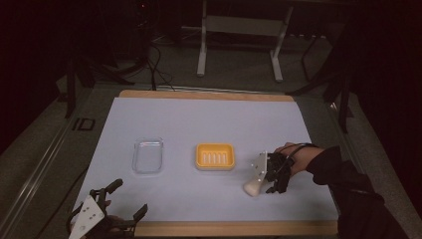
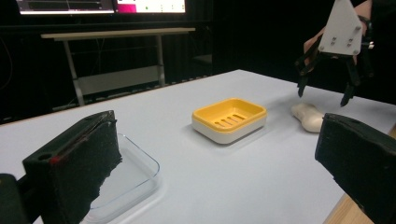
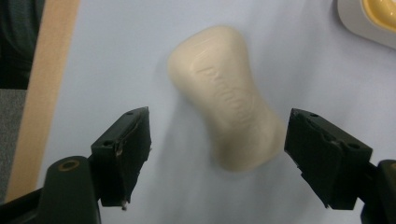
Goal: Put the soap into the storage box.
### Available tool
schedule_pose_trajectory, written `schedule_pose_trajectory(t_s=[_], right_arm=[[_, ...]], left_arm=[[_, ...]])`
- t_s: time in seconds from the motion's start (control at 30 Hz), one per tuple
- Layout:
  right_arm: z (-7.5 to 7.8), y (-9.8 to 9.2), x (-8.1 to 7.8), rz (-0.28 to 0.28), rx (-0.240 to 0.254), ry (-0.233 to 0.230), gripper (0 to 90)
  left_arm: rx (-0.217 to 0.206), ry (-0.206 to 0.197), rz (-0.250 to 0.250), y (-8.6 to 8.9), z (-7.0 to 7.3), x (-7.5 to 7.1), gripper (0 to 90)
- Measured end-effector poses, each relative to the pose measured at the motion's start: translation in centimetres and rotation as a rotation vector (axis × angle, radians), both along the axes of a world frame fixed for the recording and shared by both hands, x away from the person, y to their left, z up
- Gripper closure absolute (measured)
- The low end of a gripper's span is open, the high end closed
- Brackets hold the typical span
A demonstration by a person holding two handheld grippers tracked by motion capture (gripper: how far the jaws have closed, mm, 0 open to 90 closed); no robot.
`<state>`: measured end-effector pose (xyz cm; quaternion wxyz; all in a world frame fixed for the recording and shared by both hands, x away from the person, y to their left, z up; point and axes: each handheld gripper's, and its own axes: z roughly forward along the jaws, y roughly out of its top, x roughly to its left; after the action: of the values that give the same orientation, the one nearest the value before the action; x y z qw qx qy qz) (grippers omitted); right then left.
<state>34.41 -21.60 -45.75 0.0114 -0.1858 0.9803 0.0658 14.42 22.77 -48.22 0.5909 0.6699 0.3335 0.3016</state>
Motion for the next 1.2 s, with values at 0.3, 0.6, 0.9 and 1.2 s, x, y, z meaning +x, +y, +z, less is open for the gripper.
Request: schedule_pose_trajectory(t_s=[0.3, 0.6, 0.9, 1.2], right_arm=[[-1.2, 1.6, 0.3, 0.050, -0.023, 0.020, 25.1], [-3.3, 1.7, 0.7, 0.067, -0.027, 0.050, 26.7], [-4.0, 1.5, 1.0, 0.078, -0.027, 0.069, 42.7], [-3.9, 2.0, 1.4, 0.005, -0.062, 0.089, 48.9]], left_arm=[[-0.004, 0.000, -0.012, 0.0, -0.1, 0.0, 0.1], [-0.005, 0.002, -0.019, -0.1, -0.2, 0.0, 0.1], [-0.008, 0.000, -0.019, 0.0, -0.3, 0.0, 0.1], [-0.004, 0.000, -0.022, -0.1, -0.3, 0.0, 0.1]])
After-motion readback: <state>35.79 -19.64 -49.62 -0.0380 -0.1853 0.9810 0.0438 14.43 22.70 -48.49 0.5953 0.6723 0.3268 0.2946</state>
